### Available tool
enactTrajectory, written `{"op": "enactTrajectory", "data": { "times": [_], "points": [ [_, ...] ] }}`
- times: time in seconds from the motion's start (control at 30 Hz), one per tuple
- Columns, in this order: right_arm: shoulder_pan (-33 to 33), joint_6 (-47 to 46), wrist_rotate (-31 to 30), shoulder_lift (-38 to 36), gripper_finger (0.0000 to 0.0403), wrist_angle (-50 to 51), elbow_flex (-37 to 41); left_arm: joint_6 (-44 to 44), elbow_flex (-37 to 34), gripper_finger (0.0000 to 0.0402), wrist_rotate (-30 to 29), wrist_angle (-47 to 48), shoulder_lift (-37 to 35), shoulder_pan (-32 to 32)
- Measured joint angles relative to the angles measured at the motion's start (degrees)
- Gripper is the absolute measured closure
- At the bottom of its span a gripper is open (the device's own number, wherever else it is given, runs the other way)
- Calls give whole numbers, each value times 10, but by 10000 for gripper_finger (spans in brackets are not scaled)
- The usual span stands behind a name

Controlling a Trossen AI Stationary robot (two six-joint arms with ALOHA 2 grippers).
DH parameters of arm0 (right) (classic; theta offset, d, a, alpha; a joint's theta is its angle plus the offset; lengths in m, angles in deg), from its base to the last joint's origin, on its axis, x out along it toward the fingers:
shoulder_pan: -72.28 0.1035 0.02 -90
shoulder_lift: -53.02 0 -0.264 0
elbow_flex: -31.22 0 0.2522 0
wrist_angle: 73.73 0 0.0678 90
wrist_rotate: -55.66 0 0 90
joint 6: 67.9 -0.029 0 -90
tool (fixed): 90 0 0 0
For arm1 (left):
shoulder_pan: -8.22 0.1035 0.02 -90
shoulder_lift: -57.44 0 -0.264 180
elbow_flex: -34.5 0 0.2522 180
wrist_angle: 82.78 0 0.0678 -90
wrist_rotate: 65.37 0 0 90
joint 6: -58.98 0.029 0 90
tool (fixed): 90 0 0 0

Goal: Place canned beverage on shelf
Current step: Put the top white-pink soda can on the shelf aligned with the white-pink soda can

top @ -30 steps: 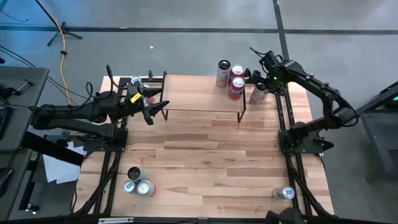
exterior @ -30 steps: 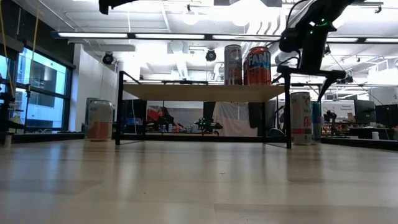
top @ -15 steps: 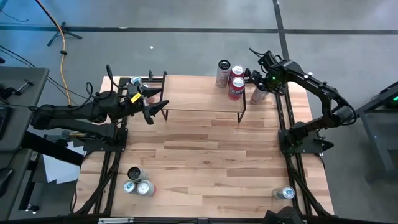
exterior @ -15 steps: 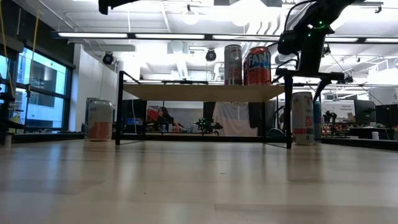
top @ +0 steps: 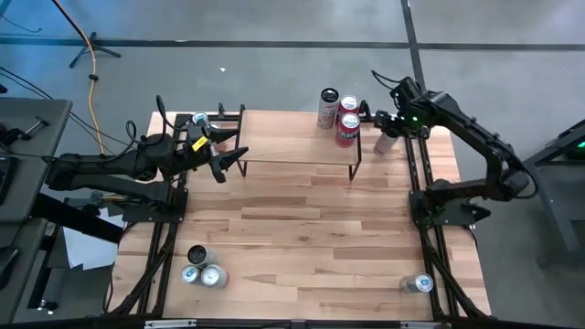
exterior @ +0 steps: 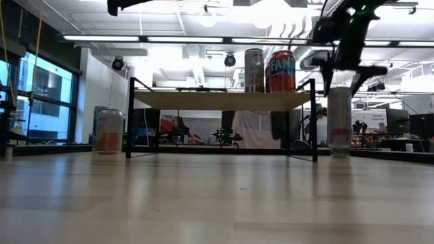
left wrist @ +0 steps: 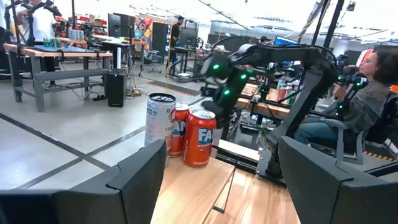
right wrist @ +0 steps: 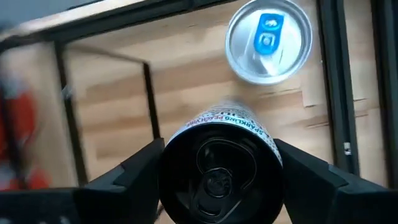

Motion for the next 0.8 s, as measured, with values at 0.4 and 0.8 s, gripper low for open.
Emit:
{"op": "enactTrajectory", "data": {
  "times": [0.4, 0.8],
  "points": [
    [190, -1, 49, -169, 157, 193, -52, -31, 0, 131, 0, -2, 0, 0],
    [511, -150, 80, -135, 157, 34, -52, -61, 0, 130, 138, -3, 0, 0]
  ]
}}
